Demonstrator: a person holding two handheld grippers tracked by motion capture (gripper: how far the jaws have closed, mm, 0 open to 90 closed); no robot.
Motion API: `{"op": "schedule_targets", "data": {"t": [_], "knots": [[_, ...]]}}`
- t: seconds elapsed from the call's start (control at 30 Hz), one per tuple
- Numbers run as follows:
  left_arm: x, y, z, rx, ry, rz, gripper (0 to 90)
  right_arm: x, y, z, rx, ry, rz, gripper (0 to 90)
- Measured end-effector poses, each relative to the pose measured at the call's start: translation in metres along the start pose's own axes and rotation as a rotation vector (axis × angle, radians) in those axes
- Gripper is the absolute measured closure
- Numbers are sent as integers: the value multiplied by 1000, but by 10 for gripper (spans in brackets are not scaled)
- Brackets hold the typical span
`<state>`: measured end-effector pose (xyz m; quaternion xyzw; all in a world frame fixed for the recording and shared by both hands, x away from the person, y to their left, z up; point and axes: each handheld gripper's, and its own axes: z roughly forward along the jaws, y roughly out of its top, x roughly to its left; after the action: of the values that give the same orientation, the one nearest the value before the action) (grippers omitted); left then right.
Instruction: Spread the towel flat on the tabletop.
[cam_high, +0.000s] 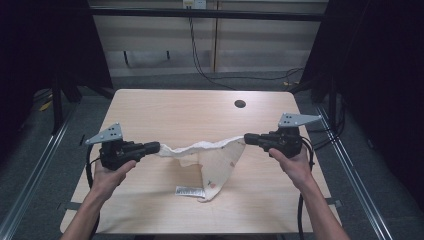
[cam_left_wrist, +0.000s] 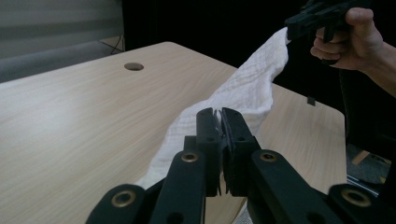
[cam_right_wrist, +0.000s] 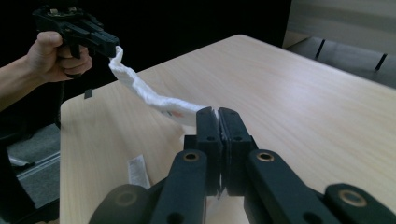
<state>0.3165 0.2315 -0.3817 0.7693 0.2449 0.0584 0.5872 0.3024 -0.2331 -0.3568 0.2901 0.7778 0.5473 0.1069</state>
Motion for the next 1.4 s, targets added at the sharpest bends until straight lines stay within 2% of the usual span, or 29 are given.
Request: {"op": "schedule_targets", "data": {"t": [0.03,0.07,0.1,0.13,0.2,0.27,0.3,0.43,0.47,0.53,0.7,0.83,0.93,0.97,1.0,1.1,1.17,1.2,1.23,1.27,1.3,1.33,1.37,1.4], "knots": [[-1,5,-4,-5,3,6,870,2,7,-7,-22,13,-15,877],[-1,5,-4,-5,3,6,870,3,10,-9,-23,14,-20,878],[-3,13,-7,-8,-1,18,870,4,13,-12,-23,18,-23,878],[-4,17,-8,-13,-18,25,870,4,16,-14,-27,19,-26,878],[-7,26,-10,-21,-38,50,870,4,22,-19,-36,21,-23,878],[-8,30,-10,-30,-40,52,870,4,24,-21,-44,26,-23,878],[-10,39,-12,-36,-38,61,870,4,29,-27,-59,29,-24,878],[-17,52,-16,-50,-35,90,870,7,38,-37,-102,-6,-49,880],[-17,52,-16,-50,-35,90,870,9,41,-40,-107,-23,-62,880],[-27,58,-25,-82,-40,117,871,12,44,-44,-117,-19,-71,881],[-37,63,-35,-84,-19,140,872,22,47,-47,-129,-11,-100,881],[-45,73,-47,-110,-17,158,871,31,54,-51,-152,3,-122,881],[-54,78,-53,-111,-23,193,871,43,60,-58,-170,10,-148,881],[-54,78,-53,-111,-23,193,871,43,60,-58,-170,10,-148,881],[-56,79,-54,-109,-22,195,871,49,62,-62,-177,15,-162,881],[-53,77,-54,-130,-21,175,871,57,60,-66,-176,18,-169,881],[-51,75,-51,-123,-15,170,871,59,57,-65,-173,18,-171,881],[-48,72,-48,-100,10,176,871,60,53,-63,-167,20,-168,881],[-38,64,-36,-73,14,142,871,57,43,-56,-146,3,-161,881],[-38,64,-36,-73,14,142,871,57,43,-56,-146,3,-161,881],[-29,55,-25,-44,36,126,871,48,32,-48,-125,-13,-134,881],[-29,55,-25,-44,36,126,871,43,27,-45,-118,-20,-118,881],[-20,47,-15,-28,34,97,871,37,23,-42,-110,-26,-107,881],[-17,44,-11,-24,37,77,870,32,19,-39,-101,-29,-92,881]]}}
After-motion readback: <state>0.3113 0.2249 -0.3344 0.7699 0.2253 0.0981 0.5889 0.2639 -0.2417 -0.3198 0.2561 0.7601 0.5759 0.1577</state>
